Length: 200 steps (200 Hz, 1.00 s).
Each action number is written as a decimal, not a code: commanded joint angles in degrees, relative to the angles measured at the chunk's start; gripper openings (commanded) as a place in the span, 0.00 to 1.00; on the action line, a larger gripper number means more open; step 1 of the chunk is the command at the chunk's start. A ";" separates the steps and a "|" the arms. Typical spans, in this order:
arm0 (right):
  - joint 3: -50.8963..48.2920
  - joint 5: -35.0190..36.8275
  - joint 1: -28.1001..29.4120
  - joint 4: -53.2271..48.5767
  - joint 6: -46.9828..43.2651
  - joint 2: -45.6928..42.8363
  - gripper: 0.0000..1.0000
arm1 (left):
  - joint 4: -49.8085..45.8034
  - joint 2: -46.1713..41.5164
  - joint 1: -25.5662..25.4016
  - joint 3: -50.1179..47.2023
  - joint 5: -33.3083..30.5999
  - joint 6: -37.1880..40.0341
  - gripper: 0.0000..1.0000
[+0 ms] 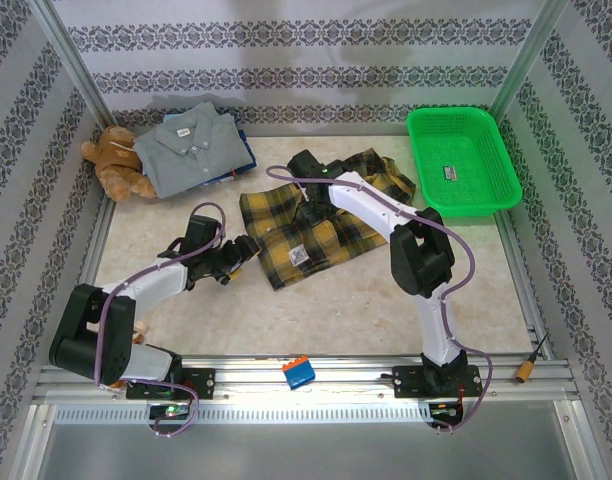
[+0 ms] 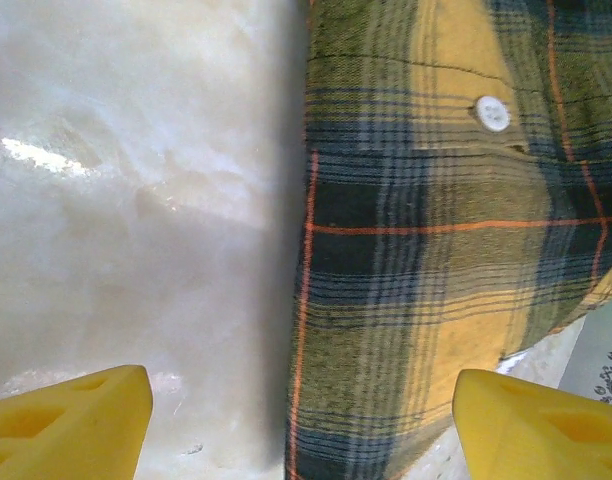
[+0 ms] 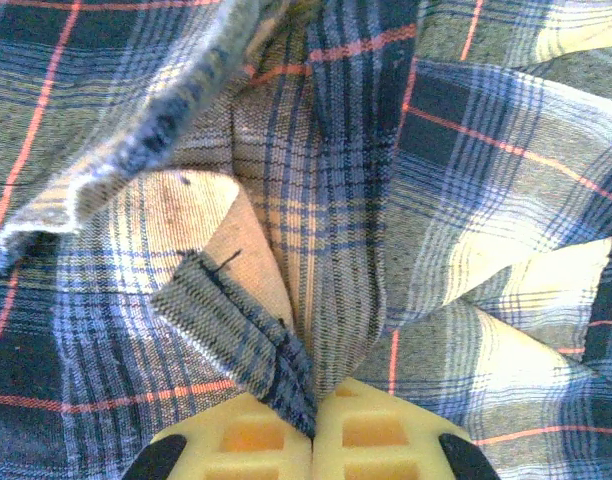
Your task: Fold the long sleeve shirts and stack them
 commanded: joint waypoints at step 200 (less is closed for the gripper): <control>-0.92 -1.52 -5.76 0.53 0.29 6.79 0.13 | 23.76 23.24 -5.90 11.61 -10.09 -20.59 0.67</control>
